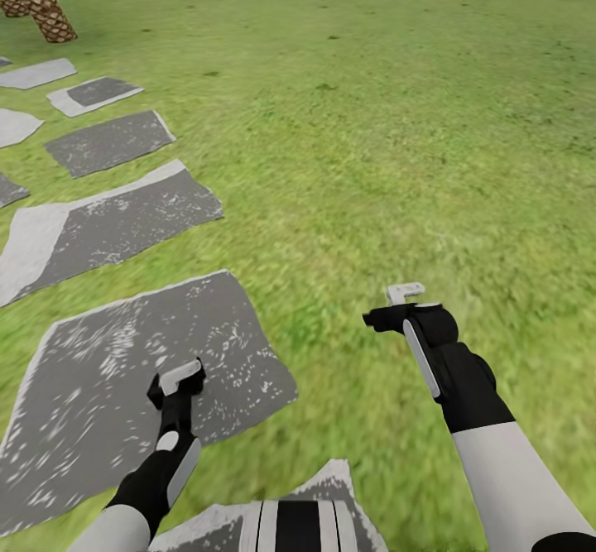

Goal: Pick up the pesticide atomizer in the garden and spray insectifuge to fully cover both potted plants in the garden.

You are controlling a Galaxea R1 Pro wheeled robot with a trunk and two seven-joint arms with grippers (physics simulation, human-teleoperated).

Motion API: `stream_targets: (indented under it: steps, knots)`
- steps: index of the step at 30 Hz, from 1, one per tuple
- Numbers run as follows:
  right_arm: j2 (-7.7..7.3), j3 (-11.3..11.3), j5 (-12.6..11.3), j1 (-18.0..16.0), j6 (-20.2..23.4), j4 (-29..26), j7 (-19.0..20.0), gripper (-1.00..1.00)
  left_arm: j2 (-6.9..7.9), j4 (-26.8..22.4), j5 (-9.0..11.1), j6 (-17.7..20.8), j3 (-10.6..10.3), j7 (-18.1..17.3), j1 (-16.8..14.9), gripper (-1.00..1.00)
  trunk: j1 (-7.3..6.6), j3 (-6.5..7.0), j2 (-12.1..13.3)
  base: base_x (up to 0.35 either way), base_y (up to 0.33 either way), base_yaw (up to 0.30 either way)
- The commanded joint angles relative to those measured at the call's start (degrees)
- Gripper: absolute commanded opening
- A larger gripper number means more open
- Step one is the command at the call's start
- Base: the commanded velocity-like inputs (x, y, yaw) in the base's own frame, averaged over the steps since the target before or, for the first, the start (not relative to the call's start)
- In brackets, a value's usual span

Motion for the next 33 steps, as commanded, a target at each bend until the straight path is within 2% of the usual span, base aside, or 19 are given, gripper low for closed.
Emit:
stream_targets:
  steps: [1,7,10,11,15,19,25,27,30,33]
  knots:
    - [0.00,0.0,0.0,0.0,0.0,0.0,0.0,1.00,0.01,-0.1,0.0,0.4,-0.2,0.2,0.0,1.00,0.02,-0.23,0.0,0.000,0.000,0.000]
    - [0.00,0.0,0.0,0.0,0.0,0.0,0.0,1.00,0.10,-0.1,-0.2,2.3,-0.8,0.2,0.0,1.00,0.18,-1.56,-0.1,0.000,0.000,0.000]
    - [0.00,0.0,0.0,0.0,0.0,0.0,0.0,1.00,0.17,0.0,-2.6,4.5,-0.8,0.3,0.0,1.00,0.25,-2.22,-0.1,0.000,0.000,0.000]
    - [0.00,0.0,0.0,0.0,0.0,0.0,0.0,1.00,0.21,0.2,-4.2,4.9,-0.8,0.3,0.0,1.00,0.28,-2.44,-0.2,0.000,0.000,0.000]
    - [0.00,0.0,0.0,0.0,0.0,0.0,0.0,1.00,0.57,0.4,-5.3,5.1,-0.7,-0.2,0.0,1.00,0.38,-3.33,-0.2,0.000,0.000,0.000]
    - [0.00,0.0,0.0,0.0,0.0,0.0,0.0,1.00,0.79,0.3,-5.1,4.6,-0.5,-0.3,0.0,1.00,0.49,-4.22,-0.3,0.000,0.000,0.000]
    - [0.00,0.0,0.0,0.0,0.0,0.0,0.0,1.00,1.14,0.4,-4.5,2.2,-0.1,-0.5,0.0,1.00,0.51,-4.44,-0.3,0.000,0.000,0.000]
    - [0.00,0.0,0.0,0.0,0.0,0.0,0.0,1.00,1.33,0.5,-4.1,2.2,0.0,-1.6,0.0,1.00,0.56,-4.88,-0.3,0.000,0.000,0.000]
    - [0.00,0.0,0.0,0.0,0.0,0.0,0.0,1.00,1.69,0.6,-2.3,2.5,1.5,-4.5,0.0,1.00,0.64,-5.55,-0.3,0.000,0.000,0.000]
    - [0.00,0.0,0.0,0.0,0.0,0.0,0.0,1.00,1.78,0.6,-1.7,2.7,2.1,-5.5,0.0,1.00,0.72,-6.21,-0.4,0.000,0.000,0.000]
